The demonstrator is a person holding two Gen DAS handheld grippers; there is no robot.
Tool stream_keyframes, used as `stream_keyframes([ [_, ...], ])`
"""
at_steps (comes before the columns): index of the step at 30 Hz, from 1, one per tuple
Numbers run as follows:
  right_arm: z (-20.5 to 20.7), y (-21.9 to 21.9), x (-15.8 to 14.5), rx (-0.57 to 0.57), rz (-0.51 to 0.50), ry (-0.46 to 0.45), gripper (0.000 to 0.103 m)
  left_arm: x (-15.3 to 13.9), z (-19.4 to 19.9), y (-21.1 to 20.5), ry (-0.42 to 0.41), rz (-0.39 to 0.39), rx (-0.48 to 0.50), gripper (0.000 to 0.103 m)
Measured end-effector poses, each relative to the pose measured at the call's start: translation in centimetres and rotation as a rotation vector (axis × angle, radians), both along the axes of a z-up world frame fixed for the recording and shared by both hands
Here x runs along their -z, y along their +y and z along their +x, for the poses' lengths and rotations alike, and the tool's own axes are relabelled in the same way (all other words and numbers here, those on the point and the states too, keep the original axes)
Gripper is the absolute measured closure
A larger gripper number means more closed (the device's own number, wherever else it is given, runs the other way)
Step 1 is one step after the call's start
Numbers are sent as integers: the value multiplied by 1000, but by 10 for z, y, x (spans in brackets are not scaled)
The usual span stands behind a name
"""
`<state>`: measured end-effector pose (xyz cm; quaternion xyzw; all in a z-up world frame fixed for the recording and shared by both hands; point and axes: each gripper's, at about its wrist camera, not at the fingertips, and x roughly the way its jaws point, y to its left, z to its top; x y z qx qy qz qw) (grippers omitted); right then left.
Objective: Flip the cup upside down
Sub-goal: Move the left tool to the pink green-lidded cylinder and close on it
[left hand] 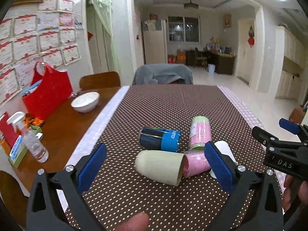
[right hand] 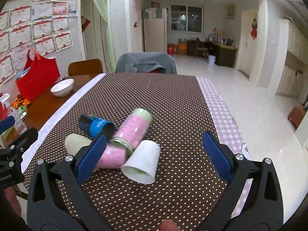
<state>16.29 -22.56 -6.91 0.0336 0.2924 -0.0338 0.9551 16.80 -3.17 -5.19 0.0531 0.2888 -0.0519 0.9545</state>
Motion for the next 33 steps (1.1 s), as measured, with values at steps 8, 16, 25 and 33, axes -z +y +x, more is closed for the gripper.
stream_keyframes([
  [8,39,-35,25,49,42,81,6,19,66,-41,129,34,100,4],
  [16,70,-61,45,78,63,151,6,45,121,-87,250,78,188,4],
  [25,105,-79,64,85,96,202,6,82,170,-119,385,110,230,4],
  [33,124,-100,78,117,146,223,6,106,199,-138,461,140,286,4],
])
